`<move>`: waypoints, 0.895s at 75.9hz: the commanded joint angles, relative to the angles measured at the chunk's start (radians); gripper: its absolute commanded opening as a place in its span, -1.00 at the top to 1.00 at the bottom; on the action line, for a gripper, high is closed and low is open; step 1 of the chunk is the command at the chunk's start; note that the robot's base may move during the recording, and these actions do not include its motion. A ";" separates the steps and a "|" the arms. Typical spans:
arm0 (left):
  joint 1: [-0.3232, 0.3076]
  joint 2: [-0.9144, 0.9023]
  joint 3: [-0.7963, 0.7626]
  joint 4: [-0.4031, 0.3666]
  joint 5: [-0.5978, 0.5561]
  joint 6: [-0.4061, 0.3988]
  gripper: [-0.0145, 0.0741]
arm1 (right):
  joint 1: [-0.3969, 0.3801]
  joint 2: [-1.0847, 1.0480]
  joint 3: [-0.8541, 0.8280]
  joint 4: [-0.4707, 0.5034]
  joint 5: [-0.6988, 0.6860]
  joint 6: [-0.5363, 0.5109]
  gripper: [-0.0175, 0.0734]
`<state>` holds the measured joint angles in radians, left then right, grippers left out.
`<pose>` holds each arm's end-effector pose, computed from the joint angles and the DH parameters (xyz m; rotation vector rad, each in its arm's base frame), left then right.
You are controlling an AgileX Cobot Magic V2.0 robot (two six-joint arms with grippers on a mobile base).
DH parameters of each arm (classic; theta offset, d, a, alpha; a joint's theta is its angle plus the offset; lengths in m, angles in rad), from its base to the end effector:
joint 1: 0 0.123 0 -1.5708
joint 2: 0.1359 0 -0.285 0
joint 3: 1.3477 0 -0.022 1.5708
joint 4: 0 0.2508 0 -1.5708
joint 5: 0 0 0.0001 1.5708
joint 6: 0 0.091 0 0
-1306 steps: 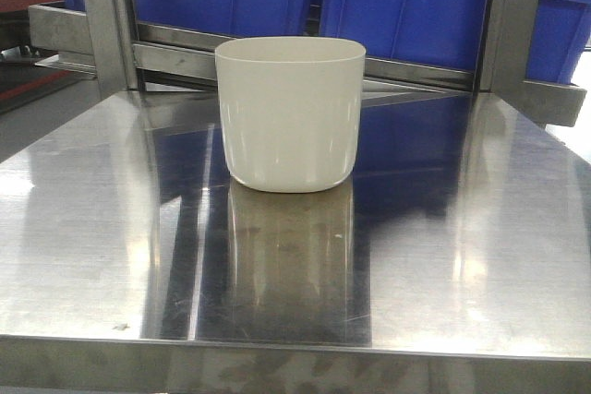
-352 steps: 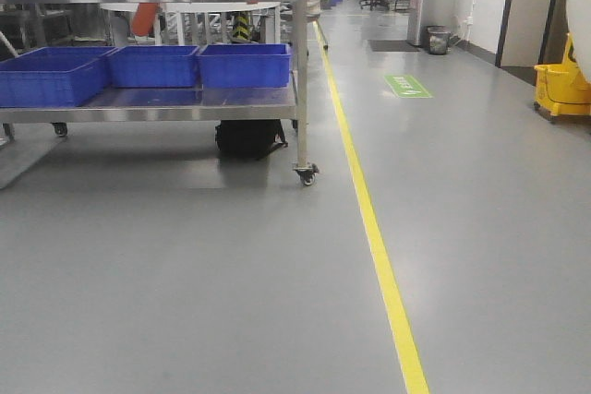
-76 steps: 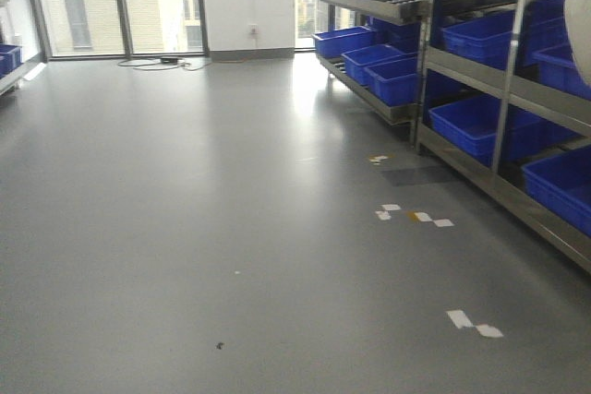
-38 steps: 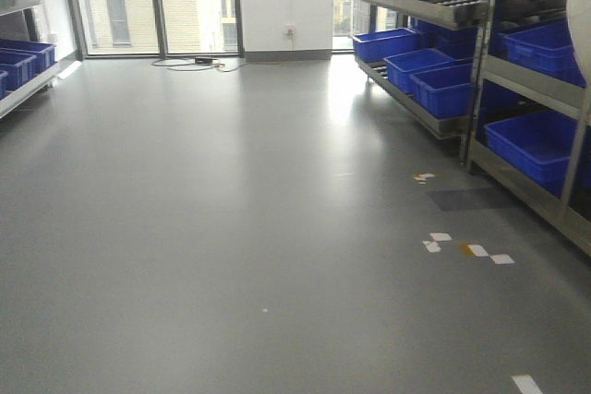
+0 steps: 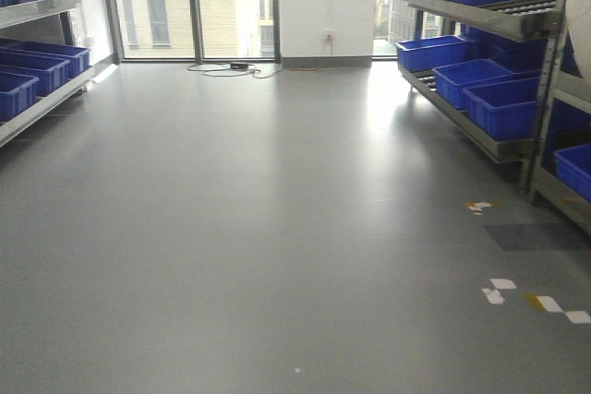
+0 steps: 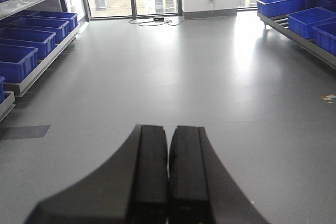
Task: Move white bin to right shelf second layer
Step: 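Drive past the blue crate racks holding the bin in the right gripper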
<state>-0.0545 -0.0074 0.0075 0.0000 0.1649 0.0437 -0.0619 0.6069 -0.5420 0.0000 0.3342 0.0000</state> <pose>0.0559 -0.0031 0.1961 0.0809 1.6466 -0.0082 0.1267 -0.0079 0.3153 0.0583 1.8820 -0.0424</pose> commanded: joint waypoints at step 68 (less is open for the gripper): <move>-0.003 -0.014 0.037 0.000 -0.087 -0.005 0.48 | 0.001 -0.002 -0.033 0.009 -0.101 0.000 0.51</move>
<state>-0.0545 -0.0074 0.0075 0.0000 0.1649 0.0437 -0.0619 0.6069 -0.5420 0.0000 0.3342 0.0000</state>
